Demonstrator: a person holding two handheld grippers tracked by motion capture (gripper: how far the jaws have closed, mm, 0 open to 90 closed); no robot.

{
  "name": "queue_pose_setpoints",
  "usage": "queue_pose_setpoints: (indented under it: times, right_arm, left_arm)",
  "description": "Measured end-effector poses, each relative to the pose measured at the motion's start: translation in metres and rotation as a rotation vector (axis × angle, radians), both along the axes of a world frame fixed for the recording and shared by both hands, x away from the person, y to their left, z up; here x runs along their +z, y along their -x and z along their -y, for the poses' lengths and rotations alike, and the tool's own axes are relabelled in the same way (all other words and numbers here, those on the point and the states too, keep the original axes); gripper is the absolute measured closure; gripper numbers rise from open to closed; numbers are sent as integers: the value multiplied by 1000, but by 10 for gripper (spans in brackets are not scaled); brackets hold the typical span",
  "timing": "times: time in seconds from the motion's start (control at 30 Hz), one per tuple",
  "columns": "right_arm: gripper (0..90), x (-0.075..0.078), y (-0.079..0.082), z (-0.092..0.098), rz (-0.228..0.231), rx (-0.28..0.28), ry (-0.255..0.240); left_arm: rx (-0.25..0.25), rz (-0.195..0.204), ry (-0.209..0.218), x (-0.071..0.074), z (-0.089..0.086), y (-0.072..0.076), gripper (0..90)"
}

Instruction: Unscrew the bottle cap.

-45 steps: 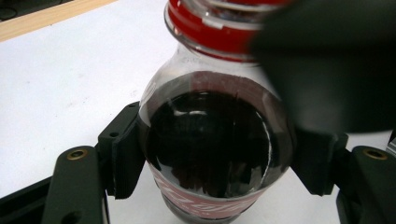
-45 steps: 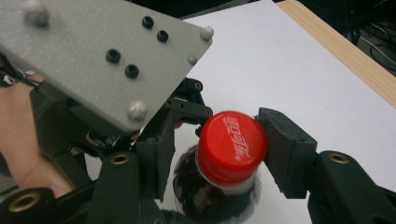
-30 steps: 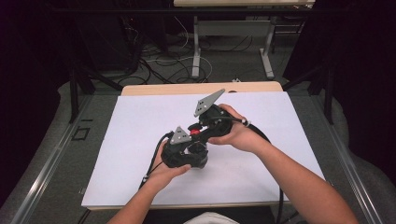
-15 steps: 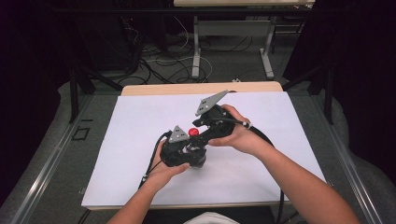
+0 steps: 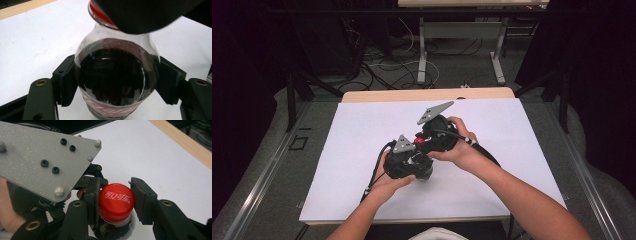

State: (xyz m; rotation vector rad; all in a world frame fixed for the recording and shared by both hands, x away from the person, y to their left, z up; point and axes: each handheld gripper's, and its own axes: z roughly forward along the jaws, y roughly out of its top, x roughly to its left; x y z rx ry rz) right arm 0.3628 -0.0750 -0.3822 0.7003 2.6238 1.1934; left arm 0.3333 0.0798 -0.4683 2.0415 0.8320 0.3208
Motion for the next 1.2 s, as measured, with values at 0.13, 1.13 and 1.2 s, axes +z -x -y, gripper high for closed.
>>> queue_pose_setpoints:
  times: [0.13, 1.13, 1.2]
  right_arm:
    - [609, 1, -10, 5, -26, 105, -8]
    - [495, 3, 11, 9, 79, 50, -15]
    - [501, 2, 9, 8, 91, 60, -25]
  left_arm:
    - [-4, -7, 0, 1, 0, 1, 301]
    - [13, 4, 17, 3, -3, 0, 301]
    - [8, 5, 16, 3, -2, 1, 301]
